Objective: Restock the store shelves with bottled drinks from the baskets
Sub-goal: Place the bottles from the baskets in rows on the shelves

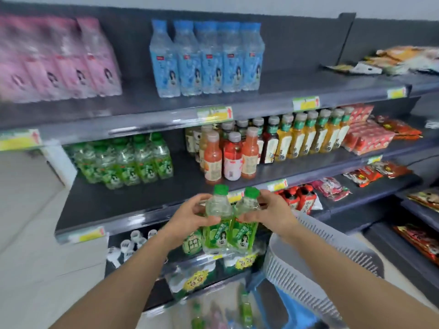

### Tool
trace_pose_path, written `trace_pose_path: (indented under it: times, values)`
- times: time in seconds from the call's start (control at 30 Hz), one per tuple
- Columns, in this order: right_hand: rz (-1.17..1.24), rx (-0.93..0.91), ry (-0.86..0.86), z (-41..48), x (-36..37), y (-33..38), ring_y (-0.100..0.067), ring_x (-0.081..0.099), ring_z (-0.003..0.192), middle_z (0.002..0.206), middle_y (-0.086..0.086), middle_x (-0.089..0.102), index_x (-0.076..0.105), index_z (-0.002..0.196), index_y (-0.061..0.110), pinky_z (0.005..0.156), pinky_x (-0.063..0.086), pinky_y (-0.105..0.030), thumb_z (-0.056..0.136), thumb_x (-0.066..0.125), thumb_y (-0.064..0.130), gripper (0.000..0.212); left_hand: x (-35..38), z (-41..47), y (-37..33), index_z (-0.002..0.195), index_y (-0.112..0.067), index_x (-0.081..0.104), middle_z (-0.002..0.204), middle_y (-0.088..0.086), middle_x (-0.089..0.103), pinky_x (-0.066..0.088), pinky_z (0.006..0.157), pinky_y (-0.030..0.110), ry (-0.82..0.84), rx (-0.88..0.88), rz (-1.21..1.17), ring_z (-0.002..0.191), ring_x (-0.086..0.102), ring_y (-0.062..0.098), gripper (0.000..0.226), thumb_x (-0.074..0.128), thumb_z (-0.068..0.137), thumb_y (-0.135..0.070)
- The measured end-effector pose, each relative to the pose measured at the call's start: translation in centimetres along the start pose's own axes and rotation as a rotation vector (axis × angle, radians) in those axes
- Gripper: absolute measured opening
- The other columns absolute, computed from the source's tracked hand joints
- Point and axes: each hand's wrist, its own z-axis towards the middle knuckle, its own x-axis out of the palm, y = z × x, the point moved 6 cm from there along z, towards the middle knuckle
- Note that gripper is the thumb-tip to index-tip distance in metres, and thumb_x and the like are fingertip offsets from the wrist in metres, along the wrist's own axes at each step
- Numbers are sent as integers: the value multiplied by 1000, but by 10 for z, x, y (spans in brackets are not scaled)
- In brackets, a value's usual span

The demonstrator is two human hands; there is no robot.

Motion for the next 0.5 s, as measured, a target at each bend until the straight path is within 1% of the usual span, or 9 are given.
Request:
trace_pose_path:
  times: [0.07, 0.13, 0.23, 0.3, 0.33, 0.4, 0.5]
  values:
    - [-51, -67, 57, 15, 21, 21, -15, 61, 106, 111, 2, 67, 66, 112, 20, 81, 48, -21, 49, 94, 29, 70, -29, -5, -3, 108, -26, 60, 103, 2, 70, 52, 88, 33, -78, 39, -11, 100, 65, 21, 46, 78, 74, -1]
    - [-82, -124, 108, 24, 42, 40, -15, 61, 107, 112, 2, 68, 66, 115, 19, 89, 48, -28, 52, 94, 26, 70, -57, -12, -4, 110, -27, 60, 108, 4, 70, 52, 91, 34, -157, 67, -18, 102, 65, 21, 47, 79, 73, -4]
    - [-103, -202, 172, 33, 76, 63, -14, 63, 105, 108, 4, 70, 68, 110, 18, 93, 49, -32, 54, 94, 22, 61, -95, -25, -4, 110, -32, 58, 110, 5, 69, 55, 84, 34, -252, 85, -19, 102, 65, 21, 47, 79, 75, -9]
    - [-123, -230, 217, 37, 99, 76, -14, 65, 102, 105, 5, 71, 68, 104, 21, 94, 51, -39, 54, 94, 24, 57, -119, -34, -1, 109, -35, 58, 110, 3, 68, 54, 79, 30, -314, 94, -17, 101, 65, 20, 46, 79, 75, -11]
    - [-122, -241, 238, 39, 111, 82, -14, 65, 100, 103, 5, 72, 68, 103, 21, 94, 51, -40, 54, 94, 23, 55, -132, -38, 1, 107, -35, 58, 110, 2, 67, 54, 76, 27, -352, 101, -16, 98, 64, 19, 45, 79, 76, -10]
    - [-115, -267, 270, 45, 134, 95, -13, 66, 99, 103, 5, 72, 68, 103, 19, 91, 52, -37, 55, 94, 20, 55, -157, -44, 5, 104, -35, 59, 107, 3, 65, 54, 70, 23, -421, 115, -17, 93, 64, 19, 44, 78, 76, -8]
    - [-107, -299, 305, 55, 166, 112, -9, 64, 96, 102, 7, 70, 68, 105, 20, 83, 49, -26, 56, 93, 16, 55, -194, -48, 19, 111, -29, 60, 106, 8, 66, 55, 69, 28, -505, 98, -24, 94, 64, 25, 46, 79, 75, -6]
